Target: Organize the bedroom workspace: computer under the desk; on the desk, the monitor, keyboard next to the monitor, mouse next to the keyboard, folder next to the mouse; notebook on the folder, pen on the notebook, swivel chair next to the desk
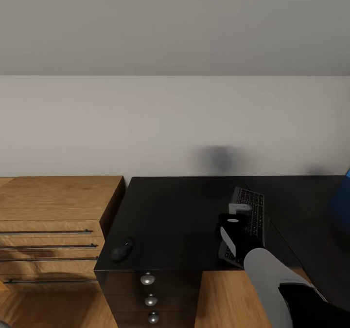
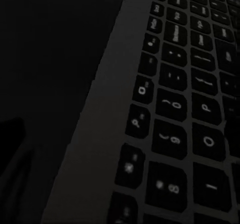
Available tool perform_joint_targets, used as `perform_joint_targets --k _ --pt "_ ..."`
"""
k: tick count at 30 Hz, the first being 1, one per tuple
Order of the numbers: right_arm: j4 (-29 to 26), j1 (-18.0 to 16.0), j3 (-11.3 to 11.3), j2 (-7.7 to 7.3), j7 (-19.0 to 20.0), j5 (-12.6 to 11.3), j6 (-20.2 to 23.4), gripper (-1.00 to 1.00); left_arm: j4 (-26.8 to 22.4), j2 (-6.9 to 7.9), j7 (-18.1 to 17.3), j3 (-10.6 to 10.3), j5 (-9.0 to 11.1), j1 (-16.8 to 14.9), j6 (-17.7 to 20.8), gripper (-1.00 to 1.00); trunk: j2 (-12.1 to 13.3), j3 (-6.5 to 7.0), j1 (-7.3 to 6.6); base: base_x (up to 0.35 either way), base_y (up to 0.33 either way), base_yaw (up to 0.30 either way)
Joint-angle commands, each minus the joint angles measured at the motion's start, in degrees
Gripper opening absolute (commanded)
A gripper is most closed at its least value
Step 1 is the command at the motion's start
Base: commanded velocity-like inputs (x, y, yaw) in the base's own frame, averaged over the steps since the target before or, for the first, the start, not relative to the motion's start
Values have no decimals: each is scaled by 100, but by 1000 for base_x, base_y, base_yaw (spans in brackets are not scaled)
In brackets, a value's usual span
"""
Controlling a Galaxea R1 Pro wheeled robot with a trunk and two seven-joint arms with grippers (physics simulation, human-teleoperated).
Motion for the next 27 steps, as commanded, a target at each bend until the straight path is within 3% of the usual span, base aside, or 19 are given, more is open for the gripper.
perform_joint_targets --k 1,8,15,21,27 --pt "-9 -4 -32 -38 -3 53 58 100 -1 -1 42 23 -59 -1 -9 100 -3 -6 0 0 0 0" --pt "-8 -13 -50 -156 -4 42 202 100 -1 -1 42 24 -59 0 -9 100 -3 -6 0 0 0 0" --pt "5 -13 -59 -182 -1 36 281 100 -1 -1 42 25 -59 -2 -9 100 -3 -6 0 0 0 0" --pt "3 -13 -61 -194 97 -422 603 100 -1 -1 42 24 -59 -3 -9 100 -3 -6 0 0 0 0" --pt "1 -13 -60 -237 124 -519 654 100 -1 -1 42 24 -59 -1 -9 100 -3 -6 0 0 0 0"
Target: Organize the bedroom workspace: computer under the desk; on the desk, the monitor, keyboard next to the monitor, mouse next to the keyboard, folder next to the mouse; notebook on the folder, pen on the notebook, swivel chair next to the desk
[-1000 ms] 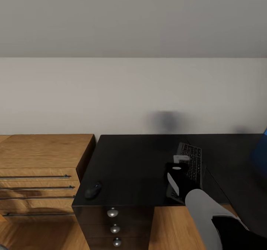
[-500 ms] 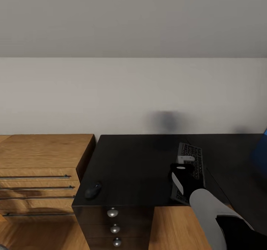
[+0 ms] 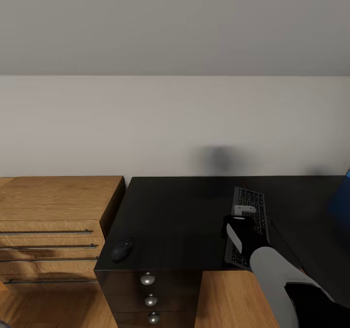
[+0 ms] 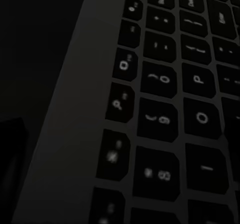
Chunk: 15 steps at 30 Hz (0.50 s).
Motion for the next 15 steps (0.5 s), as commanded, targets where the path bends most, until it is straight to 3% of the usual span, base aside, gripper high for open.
perform_joint_targets --k 1,6,15 --pt "138 1 -49 -4 -7 -61 23 100 -2 -1 41 24 -59 -1 -9 100 -2 -6 0 0 0 0" --pt "132 1 -49 -14 -5 -68 27 100 -2 -1 41 26 -59 -1 -9 100 -2 -6 0 -20 0 0" --pt "129 1 -49 -24 -5 -69 27 100 -2 -1 41 22 -59 -2 -9 100 -2 -6 0 -164 0 0"
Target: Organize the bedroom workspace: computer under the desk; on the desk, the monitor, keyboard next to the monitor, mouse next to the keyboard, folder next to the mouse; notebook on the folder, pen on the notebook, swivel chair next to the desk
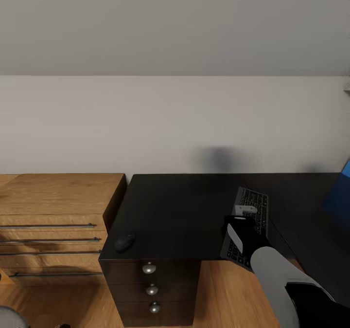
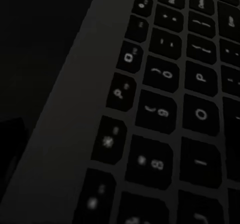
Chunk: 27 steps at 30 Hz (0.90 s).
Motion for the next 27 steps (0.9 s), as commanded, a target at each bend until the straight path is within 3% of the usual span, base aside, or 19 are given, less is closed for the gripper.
perform_joint_targets --k 1,27 --pt "123 0 -63 5 -6 -64 19 100 -2 -1 42 26 -59 -1 -9 100 -2 -7 -1 -33 0 0" --pt "115 1 -63 4 -6 -57 -3 100 -2 -1 46 30 -56 -1 -9 100 38 11 -23 -43 0 0"
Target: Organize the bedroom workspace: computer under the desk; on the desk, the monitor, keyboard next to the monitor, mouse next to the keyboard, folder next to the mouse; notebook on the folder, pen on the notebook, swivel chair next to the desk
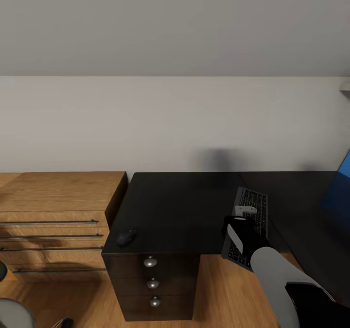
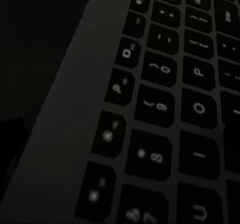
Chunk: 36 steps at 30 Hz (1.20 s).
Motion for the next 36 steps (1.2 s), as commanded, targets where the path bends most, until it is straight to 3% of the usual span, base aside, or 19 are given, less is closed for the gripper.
perform_joint_targets --k 1,26,33,36 --pt "69 2 -53 5 -3 -60 21 100 -2 -1 43 26 -57 -3 -9 100 39 12 -23 0 0 0" --pt "-223 2 -34 23 -5 -60 -44 100 -2 0 56 45 -45 -1 -9 100 1042 461 -572 0 0 0" --pt "-981 58 -35 39 -10 -73 14 100 -2 6 60 53 -34 -4 -9 100 1122 497 -616 0 0 0" --pt "-1724 356 -36 52 -9 -81 190 100 -2 7 64 54 -31 -5 -9 100 1122 497 -616 0 0 0"
